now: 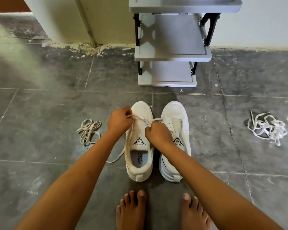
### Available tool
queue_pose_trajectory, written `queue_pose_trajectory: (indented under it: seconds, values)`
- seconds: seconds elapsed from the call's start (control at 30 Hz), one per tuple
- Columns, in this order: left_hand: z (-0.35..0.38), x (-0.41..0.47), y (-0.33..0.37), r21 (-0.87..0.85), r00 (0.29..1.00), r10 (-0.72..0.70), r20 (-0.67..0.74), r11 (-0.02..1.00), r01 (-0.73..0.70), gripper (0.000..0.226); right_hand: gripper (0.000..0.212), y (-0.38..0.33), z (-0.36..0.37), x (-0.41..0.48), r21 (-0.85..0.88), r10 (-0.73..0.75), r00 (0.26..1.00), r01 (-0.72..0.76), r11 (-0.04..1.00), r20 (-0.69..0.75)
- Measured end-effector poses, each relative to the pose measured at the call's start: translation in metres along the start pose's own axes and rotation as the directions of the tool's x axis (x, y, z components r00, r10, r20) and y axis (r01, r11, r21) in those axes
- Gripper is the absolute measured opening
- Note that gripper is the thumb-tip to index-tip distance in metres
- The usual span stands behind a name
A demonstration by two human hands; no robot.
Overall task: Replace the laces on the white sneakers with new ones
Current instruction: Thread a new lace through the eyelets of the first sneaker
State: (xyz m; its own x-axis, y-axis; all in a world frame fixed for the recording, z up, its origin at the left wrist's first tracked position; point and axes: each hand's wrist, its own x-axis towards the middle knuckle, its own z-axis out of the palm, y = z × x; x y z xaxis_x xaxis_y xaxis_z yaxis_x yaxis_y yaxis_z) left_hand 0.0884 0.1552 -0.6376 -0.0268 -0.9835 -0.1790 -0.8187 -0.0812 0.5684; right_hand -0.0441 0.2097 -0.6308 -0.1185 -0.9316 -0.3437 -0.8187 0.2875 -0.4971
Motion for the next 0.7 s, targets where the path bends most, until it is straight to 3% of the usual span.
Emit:
queue_pose_trajectory:
  seconds: [0.2,0.27,0.47,0.63,0.7]
  values:
    - [-0.020,0.006,-0.009,-0.017,0.970,0.096,0.225,0.995,-0.095,0.032,0.033,-0.002,-0.002,-0.002,0.002,-0.040,0.999,0.040,0.999,0.000]
    - [-0.021,0.005,-0.011,0.004,0.965,0.087,0.248,0.996,-0.090,0.028,0.032,-0.001,-0.001,-0.003,-0.005,-0.052,0.999,0.052,0.999,-0.007]
    - [-0.017,0.002,-0.009,0.189,0.979,0.063,0.196,0.977,-0.100,0.011,0.032,-0.002,0.001,-0.002,-0.022,-0.060,0.998,0.060,0.998,-0.022]
    - [-0.034,0.008,-0.009,0.256,0.999,0.047,-0.027,0.966,-0.039,0.011,0.032,0.000,0.003,-0.001,-0.047,-0.061,0.998,0.061,0.997,-0.011]
    - [-0.040,0.011,-0.010,0.297,0.999,0.035,0.030,0.954,-0.043,0.011,0.032,-0.001,0.004,-0.001,-0.038,-0.058,0.998,0.057,0.998,-0.009]
